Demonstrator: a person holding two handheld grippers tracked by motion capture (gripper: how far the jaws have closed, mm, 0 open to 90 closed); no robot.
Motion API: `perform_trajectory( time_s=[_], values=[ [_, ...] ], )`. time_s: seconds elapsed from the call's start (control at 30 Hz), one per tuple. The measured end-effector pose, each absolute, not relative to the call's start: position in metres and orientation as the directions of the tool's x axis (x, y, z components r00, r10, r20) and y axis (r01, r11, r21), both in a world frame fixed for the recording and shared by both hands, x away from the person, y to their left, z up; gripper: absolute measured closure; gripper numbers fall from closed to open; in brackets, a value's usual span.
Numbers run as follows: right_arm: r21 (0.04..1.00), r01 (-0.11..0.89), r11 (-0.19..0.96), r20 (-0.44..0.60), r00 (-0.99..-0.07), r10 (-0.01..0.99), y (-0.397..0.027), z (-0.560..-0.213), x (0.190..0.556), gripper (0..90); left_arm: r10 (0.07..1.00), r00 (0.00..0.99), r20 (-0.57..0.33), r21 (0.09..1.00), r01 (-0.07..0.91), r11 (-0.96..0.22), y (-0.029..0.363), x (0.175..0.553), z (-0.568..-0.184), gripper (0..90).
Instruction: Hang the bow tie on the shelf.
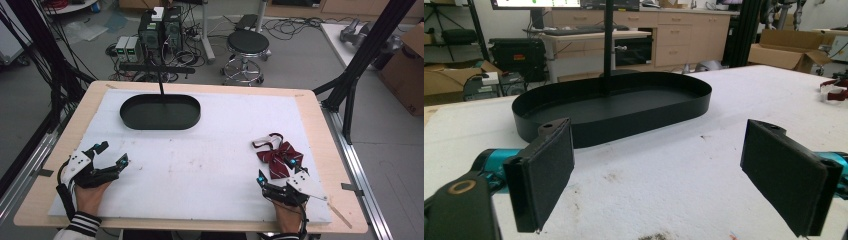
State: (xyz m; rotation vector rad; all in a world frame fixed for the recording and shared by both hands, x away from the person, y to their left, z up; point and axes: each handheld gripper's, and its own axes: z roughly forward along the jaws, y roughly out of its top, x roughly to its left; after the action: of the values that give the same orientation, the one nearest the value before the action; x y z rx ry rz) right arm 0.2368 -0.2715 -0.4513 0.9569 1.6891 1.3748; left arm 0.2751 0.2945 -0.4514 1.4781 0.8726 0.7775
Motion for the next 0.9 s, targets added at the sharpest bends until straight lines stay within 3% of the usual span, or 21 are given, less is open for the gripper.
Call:
perform_trajectory(
  time_s=[0.57, 0.9],
  values=[
    [0.954, 0.166, 0.251, -0.138, -0.498, 0.856, -0.265, -0.447, 0.246, 7.1, 0.872, 0.490, -0.015, 0.998, 0.067, -0.020, 0.295, 0.273, -0.452, 14.4],
    [0.934, 0.227, 0.276, -0.137, -0.485, 0.863, -0.278, -0.417, 0.261, 7.1, 0.871, 0.490, -0.018, 0.997, 0.074, -0.021, 0.295, 0.274, -0.452, 14.5]
  ],
)
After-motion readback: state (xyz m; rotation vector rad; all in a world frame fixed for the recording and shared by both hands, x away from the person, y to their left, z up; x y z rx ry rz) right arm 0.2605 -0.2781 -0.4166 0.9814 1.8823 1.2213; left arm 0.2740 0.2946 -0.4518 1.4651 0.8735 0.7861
